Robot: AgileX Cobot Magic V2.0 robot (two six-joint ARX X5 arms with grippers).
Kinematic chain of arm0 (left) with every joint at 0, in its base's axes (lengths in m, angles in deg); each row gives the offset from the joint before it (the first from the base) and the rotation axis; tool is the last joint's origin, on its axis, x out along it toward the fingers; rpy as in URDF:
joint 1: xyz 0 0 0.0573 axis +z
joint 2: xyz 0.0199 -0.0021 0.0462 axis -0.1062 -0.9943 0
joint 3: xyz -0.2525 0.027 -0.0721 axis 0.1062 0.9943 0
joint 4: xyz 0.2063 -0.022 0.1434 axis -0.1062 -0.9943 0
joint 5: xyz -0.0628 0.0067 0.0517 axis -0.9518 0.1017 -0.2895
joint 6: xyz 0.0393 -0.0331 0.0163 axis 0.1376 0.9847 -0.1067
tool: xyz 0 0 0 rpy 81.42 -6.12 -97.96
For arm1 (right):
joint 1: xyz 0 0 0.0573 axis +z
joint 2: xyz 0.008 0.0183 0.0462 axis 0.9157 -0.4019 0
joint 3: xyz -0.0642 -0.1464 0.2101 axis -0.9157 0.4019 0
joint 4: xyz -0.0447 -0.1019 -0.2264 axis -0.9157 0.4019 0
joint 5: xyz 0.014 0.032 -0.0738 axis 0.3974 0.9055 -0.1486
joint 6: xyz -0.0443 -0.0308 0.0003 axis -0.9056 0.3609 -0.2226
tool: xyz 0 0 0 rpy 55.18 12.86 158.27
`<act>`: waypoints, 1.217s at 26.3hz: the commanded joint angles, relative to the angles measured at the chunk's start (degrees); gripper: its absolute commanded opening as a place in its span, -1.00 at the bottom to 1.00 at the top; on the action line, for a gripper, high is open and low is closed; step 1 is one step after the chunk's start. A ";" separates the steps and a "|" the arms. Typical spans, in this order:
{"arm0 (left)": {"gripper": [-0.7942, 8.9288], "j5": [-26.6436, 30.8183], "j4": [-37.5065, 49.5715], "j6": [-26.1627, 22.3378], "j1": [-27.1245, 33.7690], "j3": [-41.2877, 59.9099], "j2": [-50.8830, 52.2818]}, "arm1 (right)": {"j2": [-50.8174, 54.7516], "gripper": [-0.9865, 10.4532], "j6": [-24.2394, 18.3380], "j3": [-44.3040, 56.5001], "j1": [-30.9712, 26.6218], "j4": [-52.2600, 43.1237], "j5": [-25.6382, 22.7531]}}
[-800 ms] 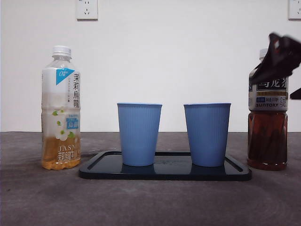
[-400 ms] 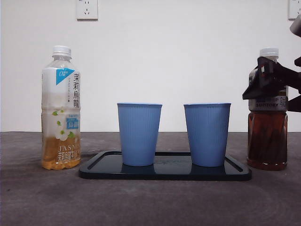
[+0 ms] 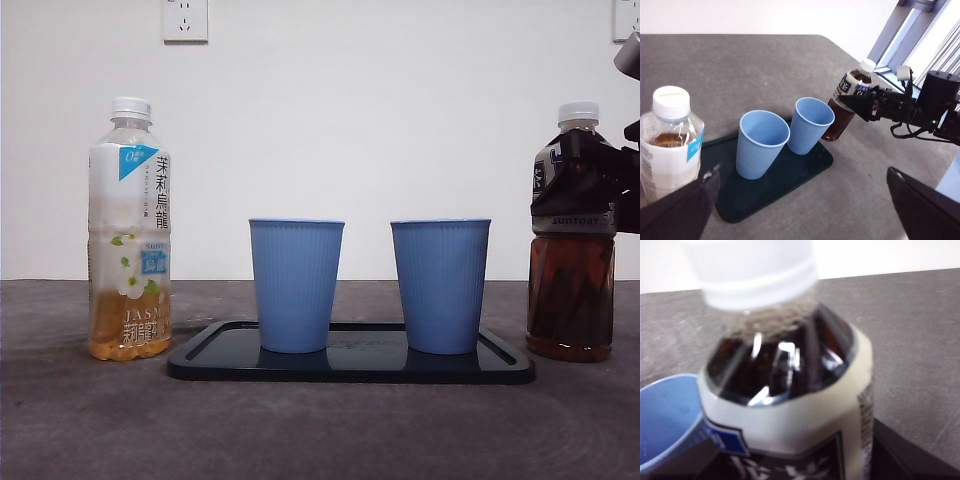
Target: Pour the drink into the cup
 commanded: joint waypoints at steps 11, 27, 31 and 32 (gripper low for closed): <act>0.26 0.13 -0.13 -0.90 -0.22 -0.79 -0.31 | 17.81 -0.37 -0.79 -8.41 1.31 26.16 1.01; 0.26 0.13 -1.40 -2.82 -0.22 -0.79 -0.31 | 16.98 -0.37 -15.54 -34.56 15.10 80.04 -17.42; 0.26 0.13 -1.33 -3.28 -0.22 -0.79 -0.26 | 9.53 -0.37 -17.79 -41.31 20.79 88.35 -28.52; 0.26 0.13 -1.33 -3.28 -0.22 -0.79 -0.26 | 7.10 -0.37 -18.51 -43.15 22.12 90.31 -31.08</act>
